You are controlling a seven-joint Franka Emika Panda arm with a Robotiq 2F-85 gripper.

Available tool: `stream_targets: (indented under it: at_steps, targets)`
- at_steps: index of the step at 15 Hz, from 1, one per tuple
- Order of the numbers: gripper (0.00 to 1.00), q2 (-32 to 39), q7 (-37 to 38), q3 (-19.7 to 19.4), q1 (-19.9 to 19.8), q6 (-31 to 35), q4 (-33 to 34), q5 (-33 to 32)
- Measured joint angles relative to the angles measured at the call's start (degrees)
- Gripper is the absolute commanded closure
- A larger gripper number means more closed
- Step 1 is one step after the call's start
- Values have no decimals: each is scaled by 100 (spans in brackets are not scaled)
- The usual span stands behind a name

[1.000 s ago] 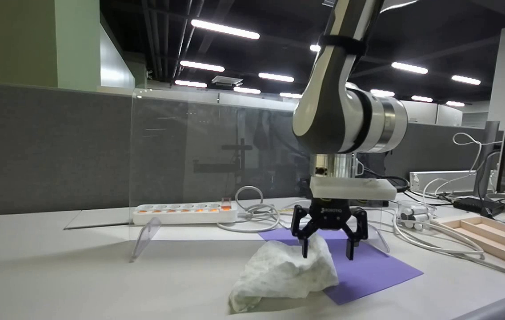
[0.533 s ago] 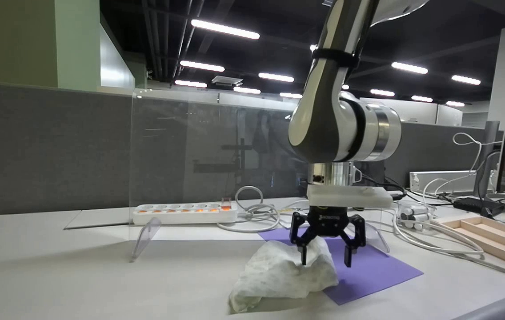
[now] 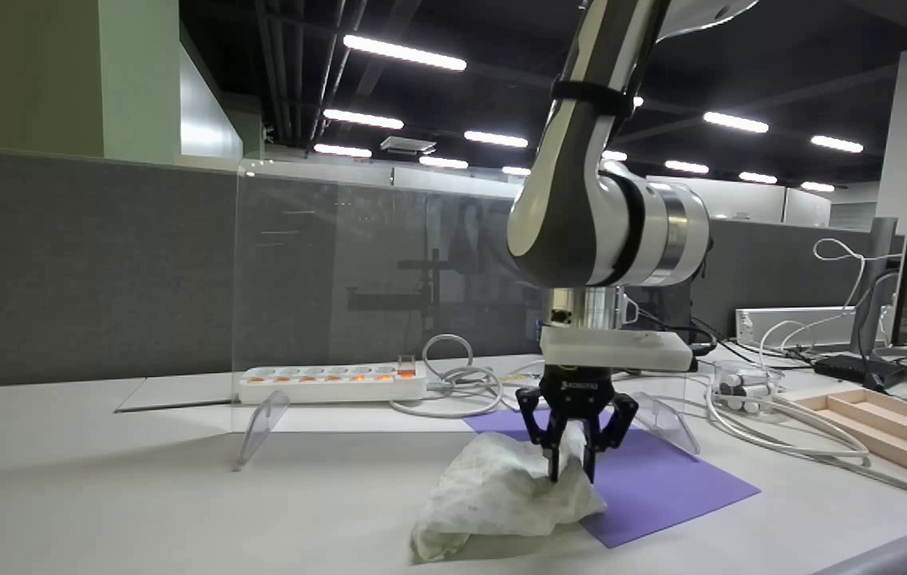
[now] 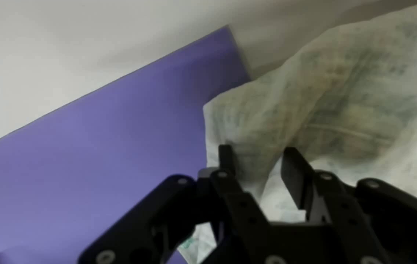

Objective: Put the cloth on the clear screen

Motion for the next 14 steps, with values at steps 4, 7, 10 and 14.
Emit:
stream_targets:
  at_steps: [4,7,10,14]
  targets:
    - [100,-162,-133,111,94,-26,5,-3]
    - [100,-391,-249,230,146,-115,4,-15]
    - [100,-817,-306,275,310,-347,4,-133]
    - [100,-1619,-332,412,457,-974,29,-337]
